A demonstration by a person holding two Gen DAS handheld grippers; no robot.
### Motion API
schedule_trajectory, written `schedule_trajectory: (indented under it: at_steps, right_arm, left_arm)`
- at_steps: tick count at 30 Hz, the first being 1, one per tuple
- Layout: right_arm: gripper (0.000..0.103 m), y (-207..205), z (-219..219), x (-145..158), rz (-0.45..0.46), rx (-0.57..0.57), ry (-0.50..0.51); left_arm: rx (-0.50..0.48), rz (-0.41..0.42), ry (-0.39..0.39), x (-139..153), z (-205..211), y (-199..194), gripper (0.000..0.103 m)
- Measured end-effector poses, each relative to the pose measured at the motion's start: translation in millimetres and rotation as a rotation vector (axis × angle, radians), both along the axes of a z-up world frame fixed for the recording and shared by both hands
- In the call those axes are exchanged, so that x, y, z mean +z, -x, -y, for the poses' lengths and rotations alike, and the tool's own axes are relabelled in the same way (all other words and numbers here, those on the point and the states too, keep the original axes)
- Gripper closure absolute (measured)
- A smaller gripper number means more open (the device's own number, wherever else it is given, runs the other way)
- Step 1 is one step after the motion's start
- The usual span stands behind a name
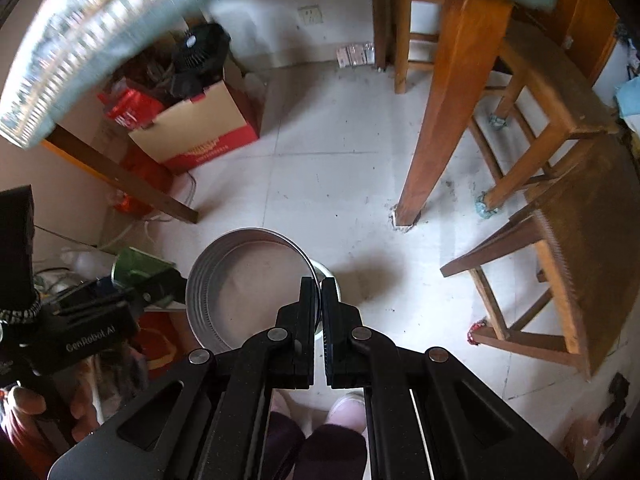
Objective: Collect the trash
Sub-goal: 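Carry the bottle and tin lid down toward the white bucket, then open both tools to drop the bottle and lid into the bucket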
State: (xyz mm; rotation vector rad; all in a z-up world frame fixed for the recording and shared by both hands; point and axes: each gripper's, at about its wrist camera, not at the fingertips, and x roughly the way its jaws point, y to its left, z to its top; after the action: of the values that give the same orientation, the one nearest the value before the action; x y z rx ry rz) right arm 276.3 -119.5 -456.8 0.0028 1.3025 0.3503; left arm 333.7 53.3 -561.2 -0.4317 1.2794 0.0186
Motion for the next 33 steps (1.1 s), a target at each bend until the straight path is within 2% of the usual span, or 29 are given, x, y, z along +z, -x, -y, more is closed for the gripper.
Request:
schedule_trajectory:
  at_steps: [2,5,9,14,17,21,25,27,33]
  right_arm:
    - [0.1,-3,-2,-22,-0.005,0.004,0.015]
    - [0.1,-8,-5,-43,-0.018,-0.01,0.019]
    - [0.1,-12,-12,-69,-0.04,-0.02,0.024]
    - [0.099,-13,-24,-88,-0.044,-0.005,0.022]
    - [0.098,-12,-33,-100,-0.059,0.022,0.004]
    - [0.092,-8,-47,-117,-0.139,0.064,-0.007]
    - [0.076,-5,-50,-120,-0.197,0.091,-0.003]
    - [0.074,-2,-47,-111,-0.194,0.099,-0.001]
    - [0.074,-3,-40,-72,-0.177,0.102,0.029]
  left_arm:
    - [0.004,-0.002,0.036,-24,-2,-1,0.04]
    - [-0.009,-0.022,0.051,-51,-1,-4,0.04]
    - [-0.02,-0.047,0.106,-79,-7,-5,0.04]
    - [-0.043,-0.07,0.039,-100,-9,0,0.04]
    - [-0.025,-0.083,0.039,-106,-14,4,0.04]
    - [-0.009,-0.08,0.008,-103,-19,9,0.04]
    - [-0.016,-0.084,-0.018,-91,-22,13,0.04]
    - [-0.016,-0.079,-0.025,-82,-23,14,0.04]
    - [-0.013,-0.044,-0.043,-28,-24,13,0.04]
